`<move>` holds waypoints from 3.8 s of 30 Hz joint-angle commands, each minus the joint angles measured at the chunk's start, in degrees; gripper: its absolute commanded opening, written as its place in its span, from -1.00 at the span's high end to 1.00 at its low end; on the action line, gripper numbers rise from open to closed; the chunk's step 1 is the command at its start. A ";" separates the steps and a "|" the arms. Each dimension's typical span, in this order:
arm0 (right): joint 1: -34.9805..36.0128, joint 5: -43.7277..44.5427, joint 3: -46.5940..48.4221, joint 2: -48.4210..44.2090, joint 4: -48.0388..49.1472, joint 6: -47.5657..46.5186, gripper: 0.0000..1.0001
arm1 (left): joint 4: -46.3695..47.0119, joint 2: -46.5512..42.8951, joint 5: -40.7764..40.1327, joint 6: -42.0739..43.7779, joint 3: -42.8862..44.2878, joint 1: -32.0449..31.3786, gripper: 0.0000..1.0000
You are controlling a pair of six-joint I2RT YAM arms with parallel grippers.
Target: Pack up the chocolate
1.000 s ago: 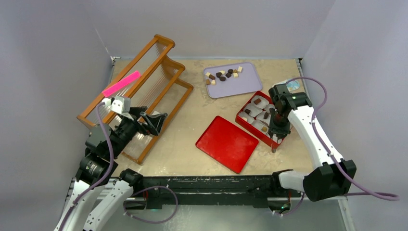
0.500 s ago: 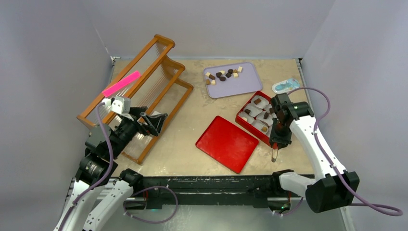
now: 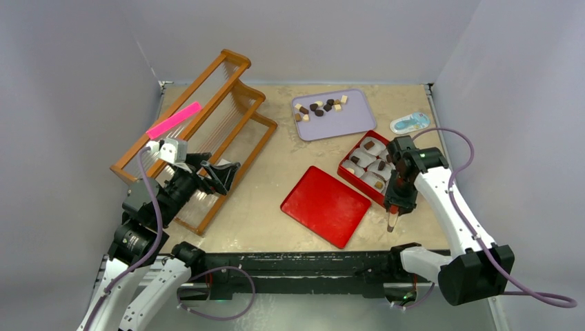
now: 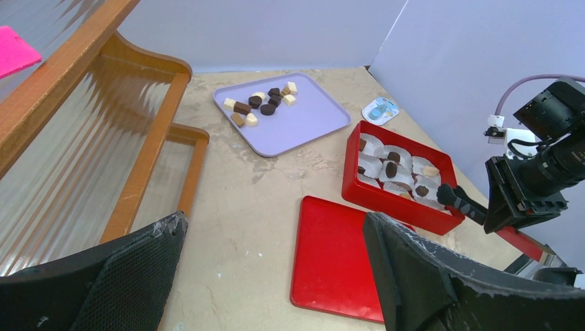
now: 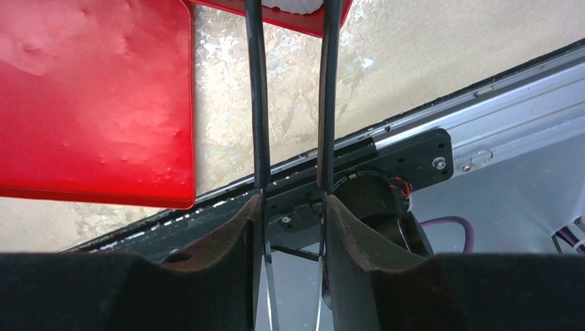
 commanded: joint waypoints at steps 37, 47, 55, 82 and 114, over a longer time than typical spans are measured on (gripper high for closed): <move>17.73 -5.30 14.93 14.88 37.93 5.02 0.28 | 0.16 0.77 -1.97 1.18 0.05 -0.30 -0.96; 31.55 -0.57 22.68 33.25 44.01 18.20 0.27 | -0.28 0.04 -4.09 1.18 0.07 -0.28 -0.95; 36.54 1.66 25.86 41.84 47.08 24.85 0.23 | -0.37 -0.73 -5.90 0.92 0.16 -0.28 -0.94; 40.30 3.14 30.18 47.61 44.61 22.96 -0.09 | -0.64 -0.83 -7.44 0.83 0.16 -0.28 -0.94; 44.16 -17.50 -3.46 28.31 60.88 -22.40 0.24 | -0.99 -0.26 -8.57 0.83 0.22 -0.30 -0.94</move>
